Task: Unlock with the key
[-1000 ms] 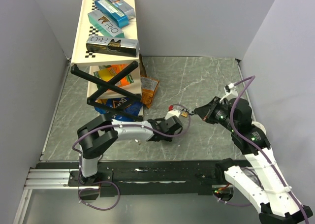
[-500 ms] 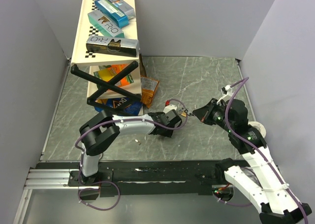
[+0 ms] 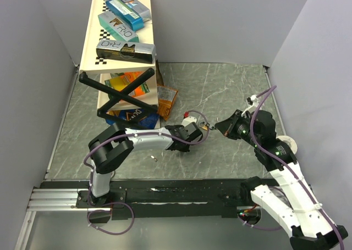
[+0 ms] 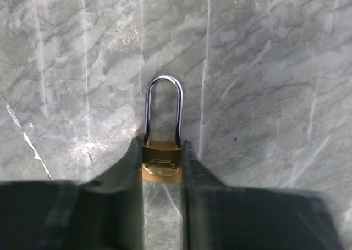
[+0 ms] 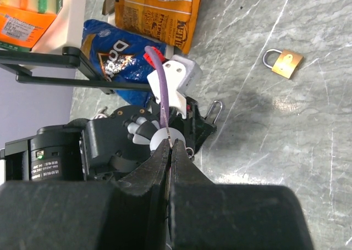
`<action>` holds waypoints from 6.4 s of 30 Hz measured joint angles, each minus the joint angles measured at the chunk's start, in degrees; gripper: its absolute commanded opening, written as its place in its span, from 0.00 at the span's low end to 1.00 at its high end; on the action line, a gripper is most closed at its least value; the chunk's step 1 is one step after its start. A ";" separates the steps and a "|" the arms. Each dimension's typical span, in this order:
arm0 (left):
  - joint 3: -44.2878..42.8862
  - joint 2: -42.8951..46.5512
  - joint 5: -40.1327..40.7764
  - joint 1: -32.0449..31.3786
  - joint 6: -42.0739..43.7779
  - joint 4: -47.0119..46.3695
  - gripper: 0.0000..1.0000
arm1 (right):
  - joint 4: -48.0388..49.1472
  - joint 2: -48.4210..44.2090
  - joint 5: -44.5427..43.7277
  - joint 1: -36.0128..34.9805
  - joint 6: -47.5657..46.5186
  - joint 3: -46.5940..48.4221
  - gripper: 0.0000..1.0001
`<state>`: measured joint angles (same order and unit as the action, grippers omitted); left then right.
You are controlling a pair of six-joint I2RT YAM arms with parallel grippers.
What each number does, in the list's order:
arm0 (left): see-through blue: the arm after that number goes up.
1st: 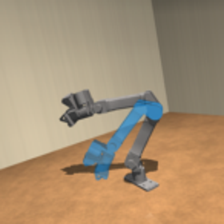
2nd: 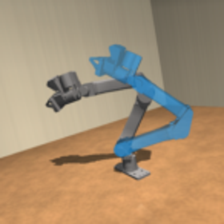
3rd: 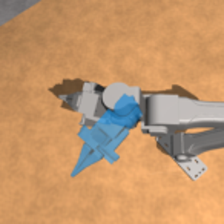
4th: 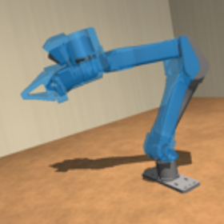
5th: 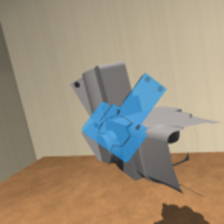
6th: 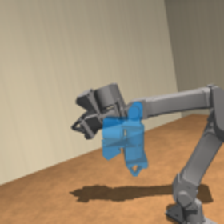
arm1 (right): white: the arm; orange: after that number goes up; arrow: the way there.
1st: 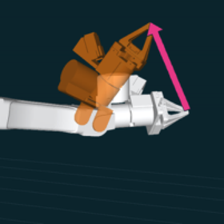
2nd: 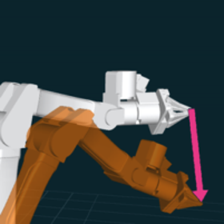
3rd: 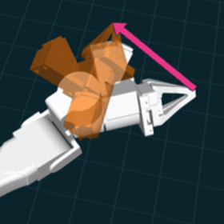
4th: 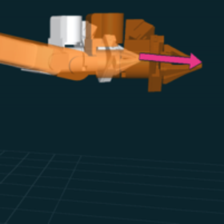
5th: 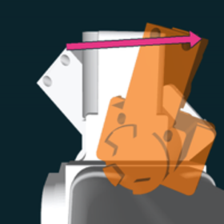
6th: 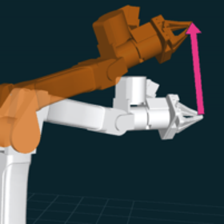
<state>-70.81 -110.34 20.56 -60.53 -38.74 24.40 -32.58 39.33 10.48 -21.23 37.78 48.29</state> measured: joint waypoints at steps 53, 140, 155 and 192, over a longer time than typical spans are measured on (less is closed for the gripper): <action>-3.96 23.87 -22.27 12.85 -13.16 16.46 0.01 | 13.22 18.47 -6.36 -29.18 8.28 -7.41 0.00; -0.55 25.53 -23.28 15.17 -16.52 14.14 0.01 | 20.48 28.41 -4.74 -28.96 12.92 -3.28 0.00; 0.96 26.62 -22.38 15.63 -17.07 12.90 0.01 | 21.77 30.14 -5.33 -29.00 13.20 -2.71 0.00; 1.64 26.64 -18.75 15.72 -17.92 12.31 0.01 | 21.42 34.71 -6.60 -29.07 12.52 0.50 0.00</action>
<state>-69.17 -83.70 1.80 -44.82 -56.66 36.71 -11.16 74.04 3.88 -50.30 50.30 48.80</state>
